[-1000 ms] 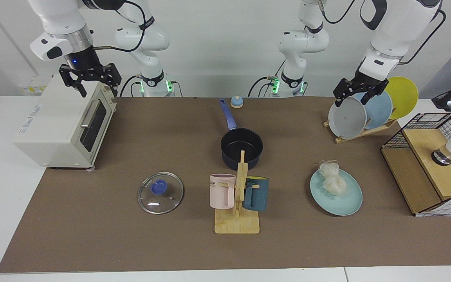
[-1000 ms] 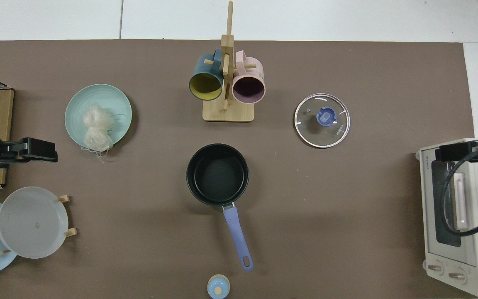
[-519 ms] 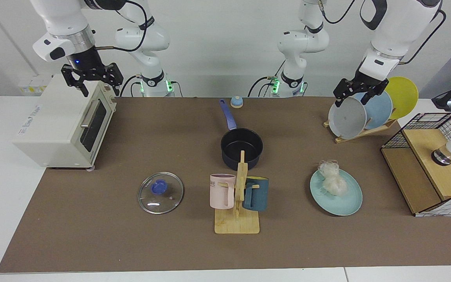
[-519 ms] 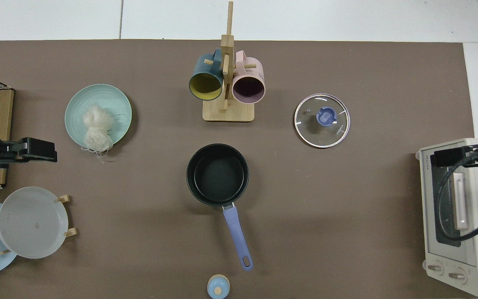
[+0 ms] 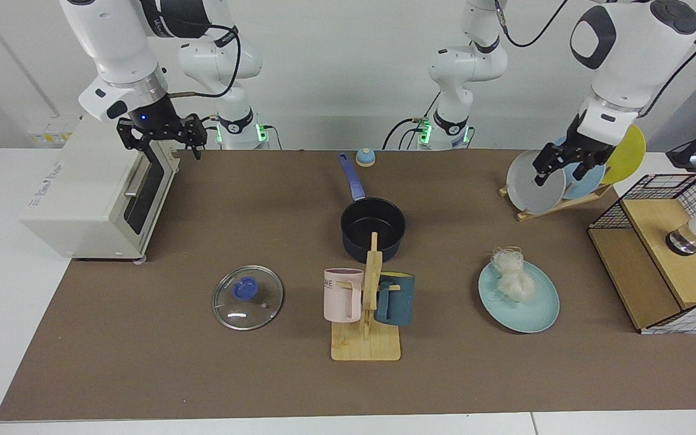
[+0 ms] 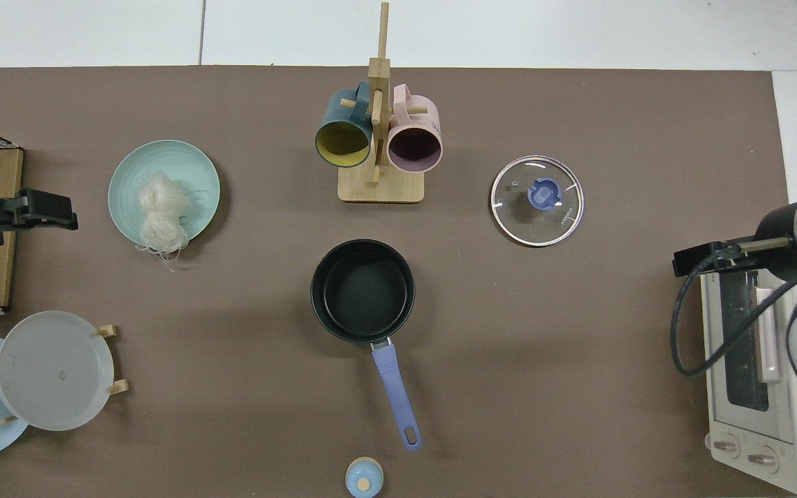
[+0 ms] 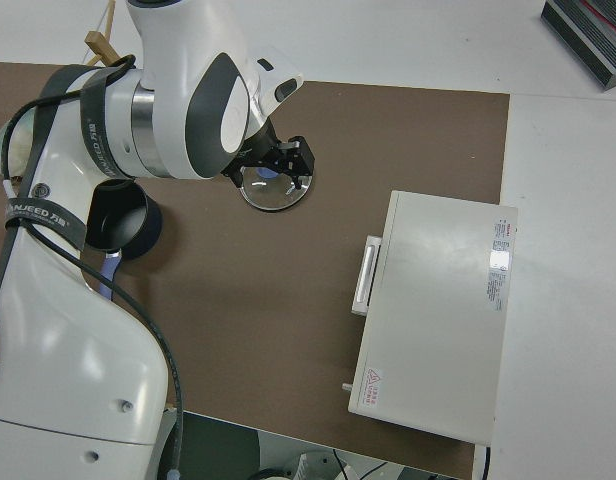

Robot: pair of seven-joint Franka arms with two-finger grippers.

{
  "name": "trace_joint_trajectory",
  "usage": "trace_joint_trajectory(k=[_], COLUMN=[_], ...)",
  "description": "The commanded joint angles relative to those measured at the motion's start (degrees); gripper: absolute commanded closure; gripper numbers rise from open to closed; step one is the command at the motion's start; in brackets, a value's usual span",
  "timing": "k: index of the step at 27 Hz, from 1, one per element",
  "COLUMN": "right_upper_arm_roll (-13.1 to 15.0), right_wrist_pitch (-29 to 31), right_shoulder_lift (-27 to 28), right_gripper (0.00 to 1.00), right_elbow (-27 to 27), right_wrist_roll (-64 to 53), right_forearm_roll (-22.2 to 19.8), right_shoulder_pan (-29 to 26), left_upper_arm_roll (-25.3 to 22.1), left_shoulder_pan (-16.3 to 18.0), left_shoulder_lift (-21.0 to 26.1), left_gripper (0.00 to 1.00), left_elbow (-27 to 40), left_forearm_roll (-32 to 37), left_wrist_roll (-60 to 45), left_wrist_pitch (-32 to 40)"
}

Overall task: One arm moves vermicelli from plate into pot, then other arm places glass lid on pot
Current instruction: 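Move the left and right grippers in from rest toward the table, then grasp the vermicelli with the left gripper while the right gripper grasps the lid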

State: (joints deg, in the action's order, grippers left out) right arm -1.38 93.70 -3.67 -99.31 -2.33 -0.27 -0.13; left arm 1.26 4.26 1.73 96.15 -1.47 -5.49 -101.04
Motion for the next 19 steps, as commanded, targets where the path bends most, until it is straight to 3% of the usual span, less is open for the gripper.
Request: trace_joint_trajectory(k=[1,6,14,19], right_upper_arm_roll=[-0.38,-0.82,-2.92,-4.16], right_wrist_pitch=[4.12,7.46,18.88,23.55], right_shoulder_lift=[2.97,6.48,13.86,19.48], right_gripper=[0.0,0.0,0.0,0.0], right_elbow=[-0.18,-0.18,0.52,2.88], right_wrist_roll=[1.27,1.45,3.55,4.26], right_forearm_roll=[0.53,0.53,0.27,-0.43], right_shoulder_pan=[-0.22,-0.22,-0.31,-0.31], left_upper_arm_roll=[-0.03,-0.82,-0.12,0.14], left_shoulder_pan=[0.4,0.32,-0.12,-2.23], left_shoulder_lift=[7.49,11.44,18.91,23.31], left_gripper=[0.0,0.0,0.0,0.0], left_elbow=[-4.04,-3.69,-3.69,-3.6], left_forearm_roll=[0.86,0.33,0.24,1.21], left_wrist_roll=[0.31,0.4,-0.92,-6.71], left_wrist_pitch=[-4.41,-10.92,-18.05,-21.74])
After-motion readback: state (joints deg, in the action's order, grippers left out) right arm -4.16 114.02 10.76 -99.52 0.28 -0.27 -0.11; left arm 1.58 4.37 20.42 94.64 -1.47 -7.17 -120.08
